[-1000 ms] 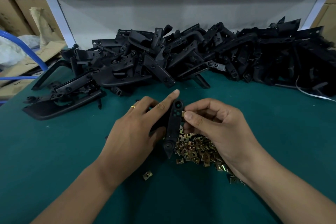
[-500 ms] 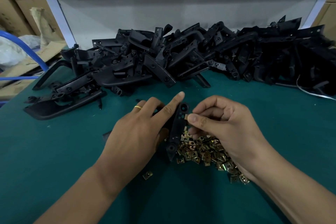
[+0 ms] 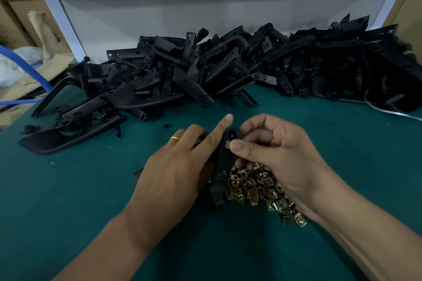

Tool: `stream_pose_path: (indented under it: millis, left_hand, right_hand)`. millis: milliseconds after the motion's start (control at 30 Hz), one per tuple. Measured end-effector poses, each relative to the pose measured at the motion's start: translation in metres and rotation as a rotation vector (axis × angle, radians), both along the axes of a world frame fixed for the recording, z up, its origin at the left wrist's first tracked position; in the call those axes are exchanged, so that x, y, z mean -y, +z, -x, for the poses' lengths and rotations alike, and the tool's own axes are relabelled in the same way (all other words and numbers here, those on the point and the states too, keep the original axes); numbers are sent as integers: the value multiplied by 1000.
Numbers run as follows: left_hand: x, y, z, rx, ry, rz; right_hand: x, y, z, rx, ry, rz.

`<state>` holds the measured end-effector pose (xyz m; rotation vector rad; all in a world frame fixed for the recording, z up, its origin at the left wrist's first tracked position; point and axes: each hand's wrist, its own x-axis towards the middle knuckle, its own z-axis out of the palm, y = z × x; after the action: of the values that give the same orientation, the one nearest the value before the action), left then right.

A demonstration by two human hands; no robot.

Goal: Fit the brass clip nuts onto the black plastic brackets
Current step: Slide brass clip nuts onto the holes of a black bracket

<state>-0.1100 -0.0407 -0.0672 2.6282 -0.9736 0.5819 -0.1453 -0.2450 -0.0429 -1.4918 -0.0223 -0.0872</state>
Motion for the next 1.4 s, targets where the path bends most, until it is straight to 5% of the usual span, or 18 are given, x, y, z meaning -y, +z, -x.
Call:
stream_pose_path:
  millis: [200,333,533,733,800,1000,1167,1400]
  left_hand:
    - [-8,4,-8,2,4,150]
    - [-23,-1,-20,-72,193,251]
    - [-30,-15,-31,-130,358,226]
    - [-29,-19,-34,-123,364,164]
    - [-29,-18,-33,-123,355,172]
    - [-24,-11,-25,-109,268,190]
    - [-18,-5,-18,-90,184,214]
    - [-17,-2,-14,-60,185,234]
  right_hand:
    - [1,1,-4,49,83,11]
    - [-5,-13,2,147,-78,652]
    - [-27,-26,6,244,85,1101]
    - [-35,-27,7,302,62,1097]
    - [-34,-26,8,301,53,990]
    - [-21,-15,2,124,-24,230]
    - [-16,-13,-3,55,-39,-120]
    - [-21,-11,-2,32,42,-274]
